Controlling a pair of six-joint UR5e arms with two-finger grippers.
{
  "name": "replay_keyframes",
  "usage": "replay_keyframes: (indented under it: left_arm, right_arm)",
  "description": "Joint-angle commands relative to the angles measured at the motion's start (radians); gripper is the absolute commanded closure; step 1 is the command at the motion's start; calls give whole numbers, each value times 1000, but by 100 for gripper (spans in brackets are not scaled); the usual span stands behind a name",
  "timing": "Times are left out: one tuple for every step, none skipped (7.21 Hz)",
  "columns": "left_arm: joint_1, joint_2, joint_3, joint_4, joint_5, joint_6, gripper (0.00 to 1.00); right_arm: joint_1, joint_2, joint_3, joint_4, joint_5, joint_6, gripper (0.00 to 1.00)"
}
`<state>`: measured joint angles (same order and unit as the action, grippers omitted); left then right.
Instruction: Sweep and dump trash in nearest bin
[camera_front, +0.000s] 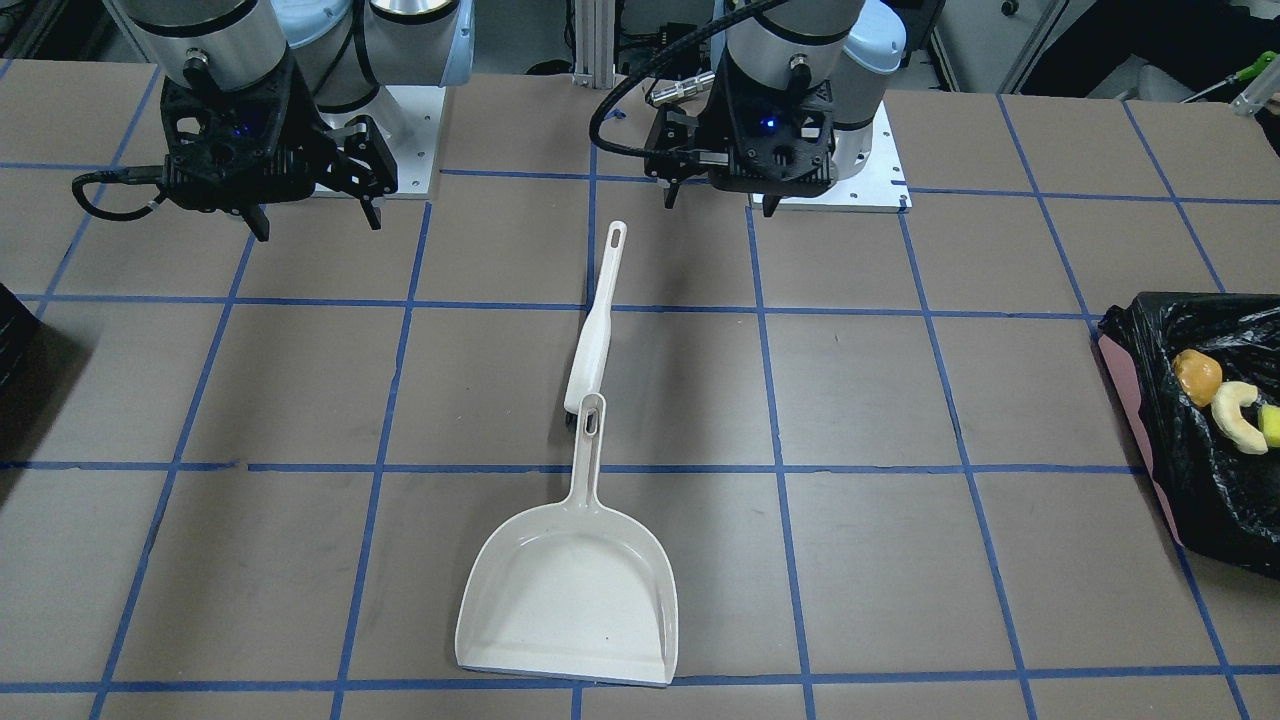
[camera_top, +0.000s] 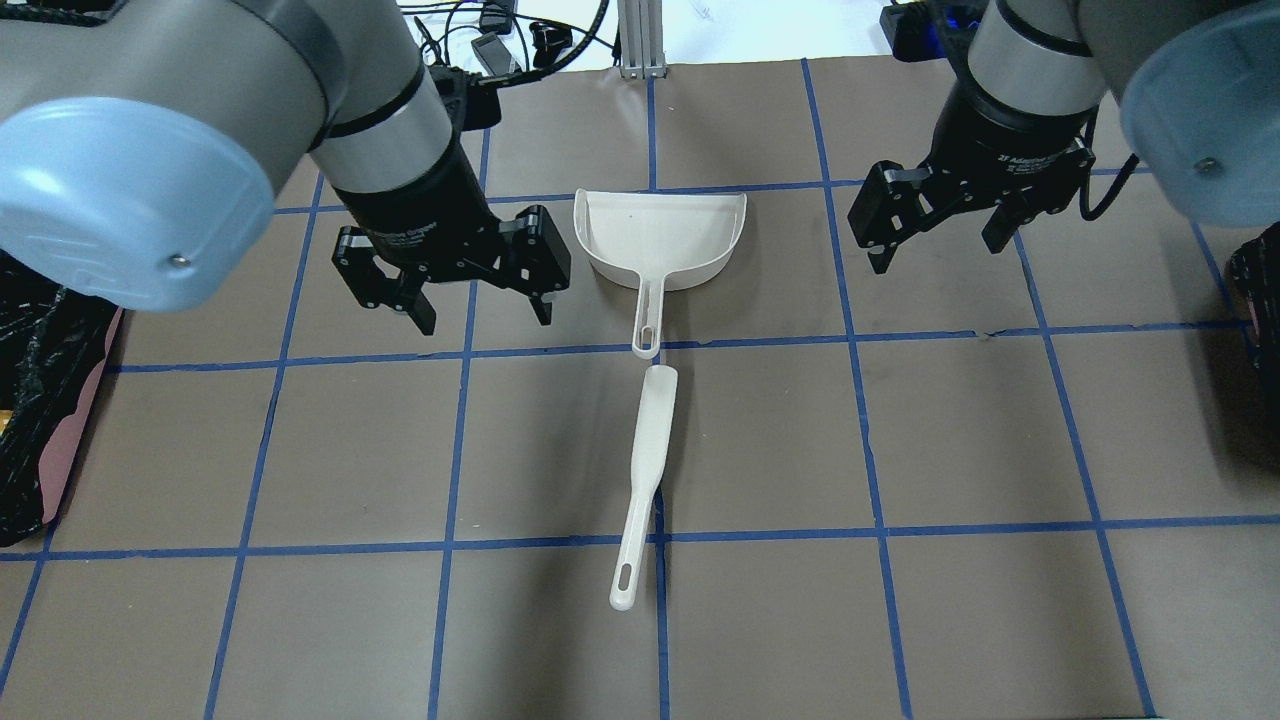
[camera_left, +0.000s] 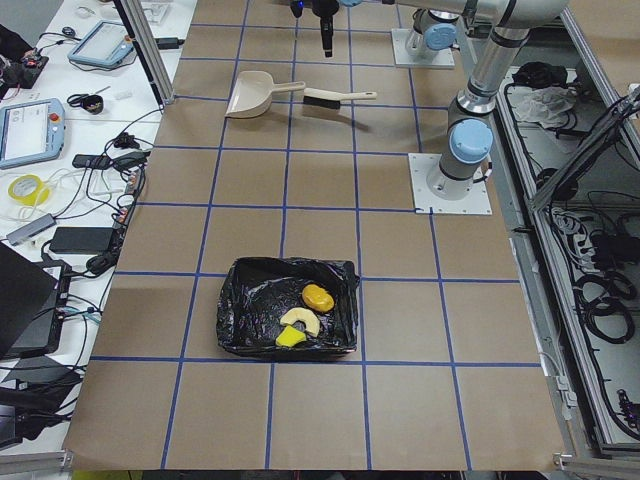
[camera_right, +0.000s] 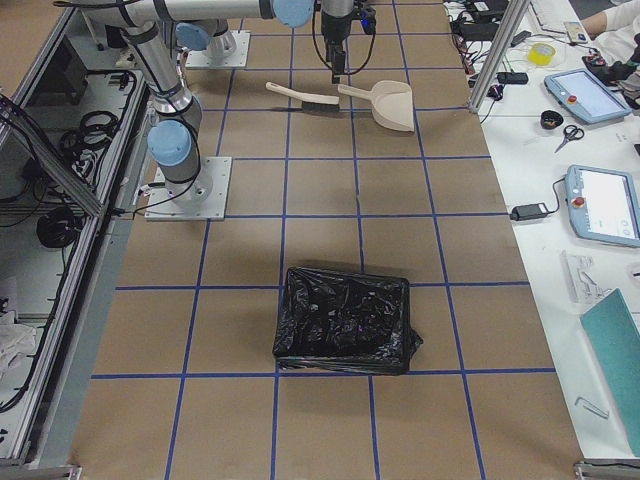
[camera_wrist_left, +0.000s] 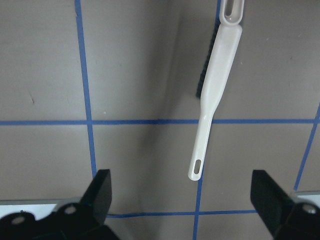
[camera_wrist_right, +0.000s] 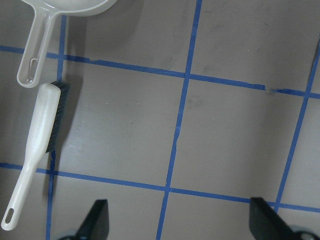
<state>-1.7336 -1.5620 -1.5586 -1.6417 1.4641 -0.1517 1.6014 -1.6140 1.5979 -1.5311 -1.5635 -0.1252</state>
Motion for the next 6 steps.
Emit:
replay_keyframes:
  left_arm:
    - [161,23,43,25,-1,156,0]
    - [181,46,46,-13,4,209,0]
    - [180,56,43,-20,91,271,0]
    - [177,60,31,-24,84,261,0]
    - [172,54,31,-24,67,259,0]
    - [172,62,31,-27,76,261,0]
  right_arm:
    - [0,0,2,-4,-1,-2,0]
    - [0,-1,2,-4,-1,-2,0]
    - [0,0,4,-6,-3,-4,0]
    - [0,0,2,-6,-3,-14,0]
    - [0,0,4,-6,-3,-16,0]
    - [0,0,2,-6,-1,-16,0]
